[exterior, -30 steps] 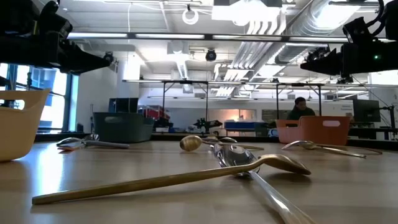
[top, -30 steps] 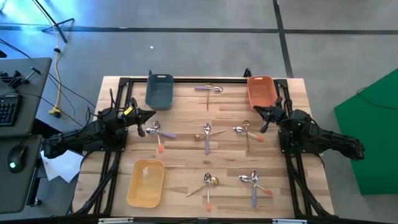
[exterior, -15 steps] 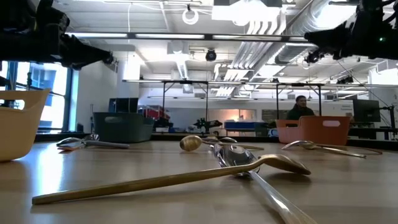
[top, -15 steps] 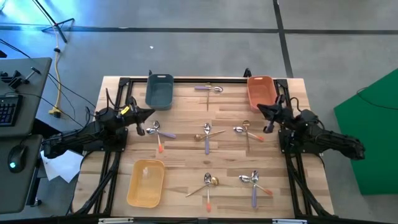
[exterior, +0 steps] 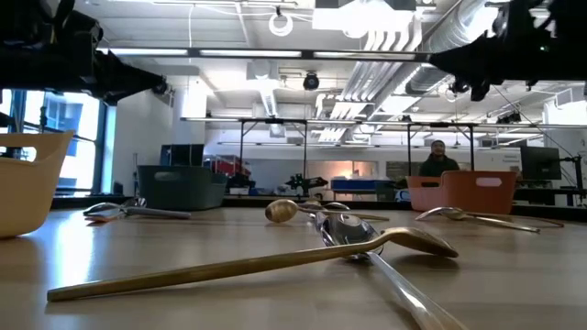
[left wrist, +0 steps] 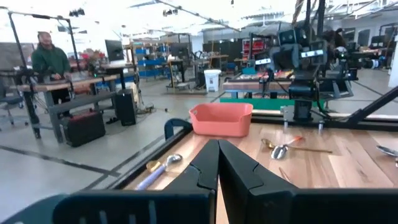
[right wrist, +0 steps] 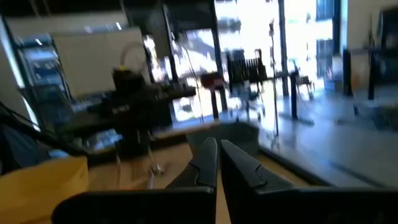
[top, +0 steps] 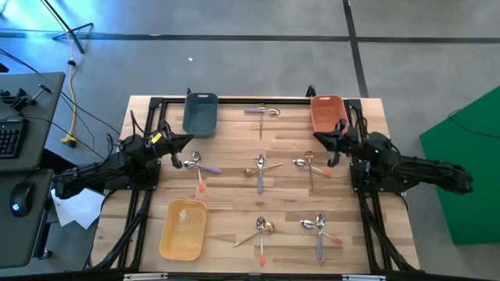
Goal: Sort silverware by color (type)
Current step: Put the middle right orange spoon into the orange bin
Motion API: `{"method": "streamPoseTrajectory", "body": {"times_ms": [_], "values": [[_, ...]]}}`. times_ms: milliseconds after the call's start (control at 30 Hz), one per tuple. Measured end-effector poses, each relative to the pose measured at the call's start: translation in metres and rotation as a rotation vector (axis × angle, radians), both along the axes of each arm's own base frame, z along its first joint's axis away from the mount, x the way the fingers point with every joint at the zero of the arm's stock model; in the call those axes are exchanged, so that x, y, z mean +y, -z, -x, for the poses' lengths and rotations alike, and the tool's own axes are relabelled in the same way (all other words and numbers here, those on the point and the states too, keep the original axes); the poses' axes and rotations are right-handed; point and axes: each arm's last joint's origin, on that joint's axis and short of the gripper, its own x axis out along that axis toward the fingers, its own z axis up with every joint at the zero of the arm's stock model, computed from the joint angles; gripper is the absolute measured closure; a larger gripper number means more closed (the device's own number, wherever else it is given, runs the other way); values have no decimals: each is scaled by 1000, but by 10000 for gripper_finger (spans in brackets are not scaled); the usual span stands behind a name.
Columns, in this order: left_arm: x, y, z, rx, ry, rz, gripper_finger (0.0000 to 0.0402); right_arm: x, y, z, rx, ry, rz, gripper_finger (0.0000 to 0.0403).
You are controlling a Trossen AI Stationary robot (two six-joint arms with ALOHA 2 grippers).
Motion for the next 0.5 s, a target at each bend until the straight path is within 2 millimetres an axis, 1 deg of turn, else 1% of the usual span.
{"method": "streamPoseTrajectory", "body": {"times_ms": [100, 233, 400, 500], "values": [[0, 3, 0, 20, 0, 26, 401, -3, -8, -10, 178, 1, -90, 385], [0, 4, 0, 30, -1, 25, 401, -6, -17, -21, 451, 16, -274, 363], [0, 2, 0, 17, -5, 19, 401, 0, -25, -30, 735, 9, -464, 324], [1, 2, 0, 12, -36, 18, 401, 4, -22, -35, 860, 5, -587, 305]]}}
